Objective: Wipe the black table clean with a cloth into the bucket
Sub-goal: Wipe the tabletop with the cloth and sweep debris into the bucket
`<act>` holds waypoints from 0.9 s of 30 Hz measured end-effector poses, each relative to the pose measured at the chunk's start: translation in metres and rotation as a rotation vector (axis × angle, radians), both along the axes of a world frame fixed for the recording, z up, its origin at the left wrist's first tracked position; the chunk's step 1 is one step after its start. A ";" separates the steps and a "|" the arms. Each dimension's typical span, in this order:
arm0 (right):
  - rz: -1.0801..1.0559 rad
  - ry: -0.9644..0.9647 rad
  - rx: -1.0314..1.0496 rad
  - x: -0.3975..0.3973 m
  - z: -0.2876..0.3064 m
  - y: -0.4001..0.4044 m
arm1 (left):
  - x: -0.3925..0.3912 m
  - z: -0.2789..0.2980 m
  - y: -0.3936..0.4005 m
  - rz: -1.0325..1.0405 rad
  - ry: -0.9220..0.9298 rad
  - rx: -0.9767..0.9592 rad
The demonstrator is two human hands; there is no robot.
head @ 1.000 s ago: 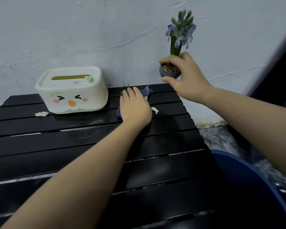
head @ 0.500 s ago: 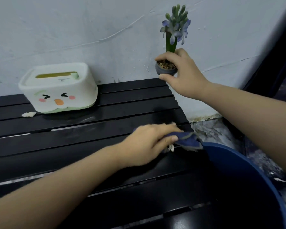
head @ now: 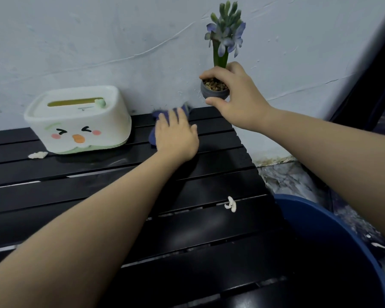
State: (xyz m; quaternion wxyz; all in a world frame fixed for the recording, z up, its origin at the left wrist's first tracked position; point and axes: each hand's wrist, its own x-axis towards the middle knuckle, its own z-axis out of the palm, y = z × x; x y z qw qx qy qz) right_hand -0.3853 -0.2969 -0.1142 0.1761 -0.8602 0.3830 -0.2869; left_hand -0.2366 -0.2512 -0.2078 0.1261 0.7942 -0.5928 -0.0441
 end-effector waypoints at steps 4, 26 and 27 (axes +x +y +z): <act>0.003 0.000 0.005 0.001 -0.005 0.000 | -0.009 0.014 -0.016 -0.378 0.214 -0.060; 0.066 0.121 0.272 0.044 -0.051 0.032 | 0.038 0.027 0.170 -0.685 0.644 0.035; 0.053 0.133 0.280 0.041 -0.049 0.035 | 0.039 0.029 0.176 -0.652 0.669 0.036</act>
